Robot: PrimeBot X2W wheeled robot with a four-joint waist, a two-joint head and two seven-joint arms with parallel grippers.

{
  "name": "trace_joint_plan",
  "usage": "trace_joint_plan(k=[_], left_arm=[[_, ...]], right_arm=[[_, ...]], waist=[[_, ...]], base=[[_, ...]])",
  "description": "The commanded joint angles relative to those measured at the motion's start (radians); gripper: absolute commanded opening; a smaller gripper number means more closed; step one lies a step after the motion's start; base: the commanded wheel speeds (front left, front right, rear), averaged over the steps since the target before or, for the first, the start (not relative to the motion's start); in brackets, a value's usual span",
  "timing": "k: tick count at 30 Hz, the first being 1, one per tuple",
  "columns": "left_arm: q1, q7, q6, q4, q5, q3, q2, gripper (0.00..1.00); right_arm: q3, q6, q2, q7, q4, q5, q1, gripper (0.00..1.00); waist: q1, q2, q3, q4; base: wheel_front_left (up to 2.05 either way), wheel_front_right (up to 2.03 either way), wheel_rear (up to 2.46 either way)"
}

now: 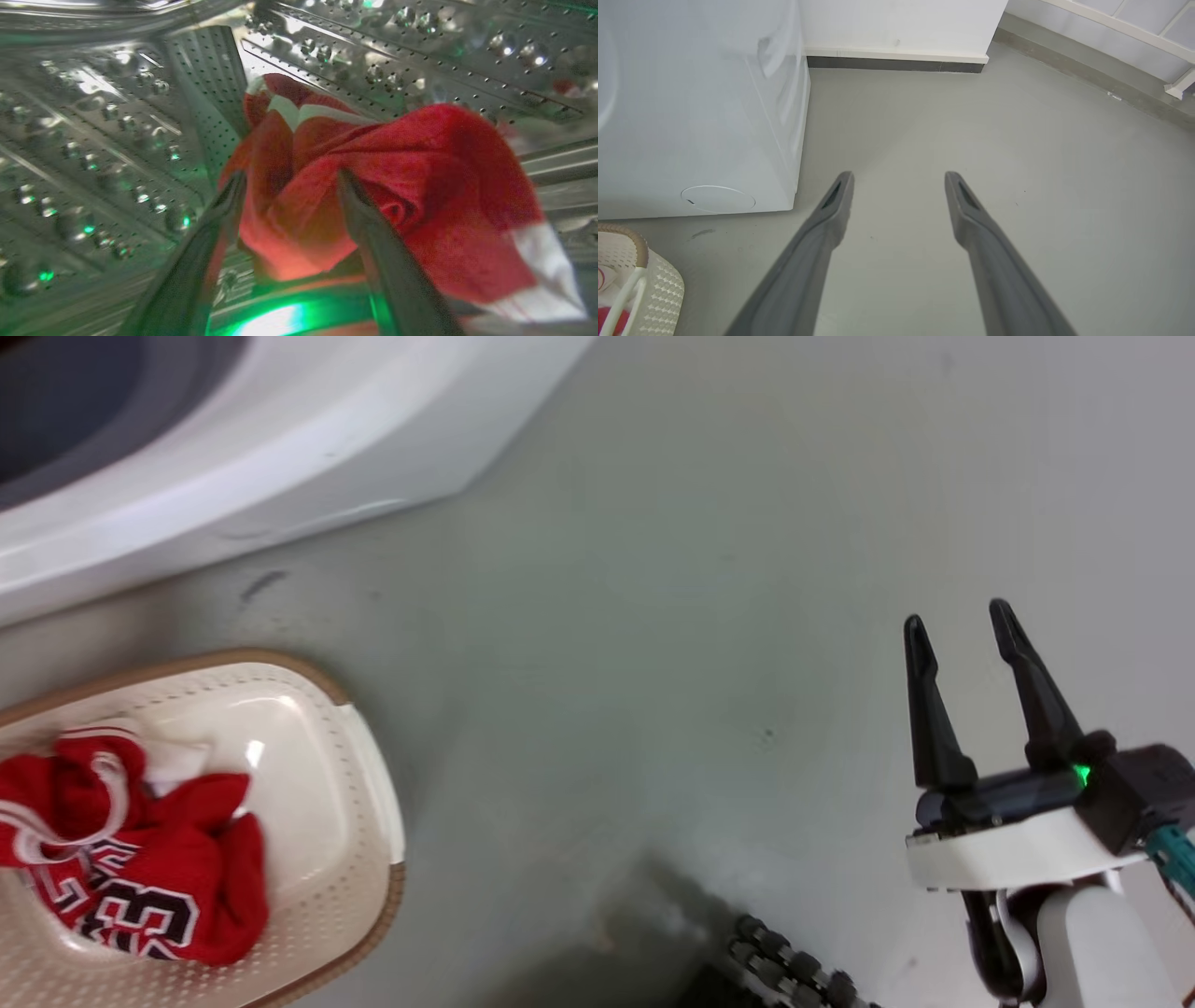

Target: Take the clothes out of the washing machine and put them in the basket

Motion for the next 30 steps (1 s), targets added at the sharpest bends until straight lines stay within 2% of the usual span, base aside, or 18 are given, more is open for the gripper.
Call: trace_joint_plan(k=[1, 5, 13, 14, 15, 23, 30], left_arm=[[-0.03, 0.029, 0.007, 0.026, 0.001, -0.005, -0.006, 1.0], [-0.094, 0.099, 0.022, 0.093, 0.022, -0.029, -0.011, 1.0], [-0.123, 0.139, 0.02, 0.195, 0.038, -0.062, -0.03, 1.0], [-0.124, 0.145, 0.018, 0.204, 0.038, -0.067, -0.035, 0.63], [-0.128, 0.145, 0.015, 0.21, 0.037, -0.07, -0.039, 0.0], [-0.182, 0.063, 0.005, 0.235, 0.039, -0.079, -0.033, 0.0], [-0.187, -0.114, -0.004, 0.212, 0.057, -0.095, -0.009, 0.0]], right_arm=[[0.003, -0.001, 0.003, -0.002, -0.009, 0.003, 0.019, 1.0], [0.0, -0.001, 0.002, -0.002, -0.024, 0.012, 0.047, 1.0], [-0.007, -0.001, 0.002, -0.002, -0.044, 0.018, 0.063, 1.0], [-0.008, -0.001, 0.002, -0.002, -0.045, 0.018, 0.062, 1.0], [-0.009, -0.001, 0.002, -0.002, -0.047, 0.019, 0.059, 1.0], [-0.009, -0.001, 0.002, -0.002, -0.04, 0.026, 0.035, 1.0], [0.001, -0.001, 0.002, -0.002, -0.031, 0.02, -0.014, 1.0]], waist=[[-0.0001, 0.0, 0.049, -0.044], [-0.0001, 0.0, 0.064, -0.046], [-0.0001, 0.0, 0.083, -0.044], [-0.0001, 0.0, 0.086, -0.042], [-0.0001, 0.0, 0.09, -0.042], [-0.0001, 0.0, 0.097, -0.039], [-0.0001, 0.0, 0.073, -0.036]], base=[[0.0, 0.0, 0.0], [0.0, 0.0, 0.0], [0.0, 0.0, 0.0], [0.0, 0.0, 0.0], [0.0, 0.0, 0.0], [0.0, 0.0, 0.0], [0.0, 0.0, 0.0]])
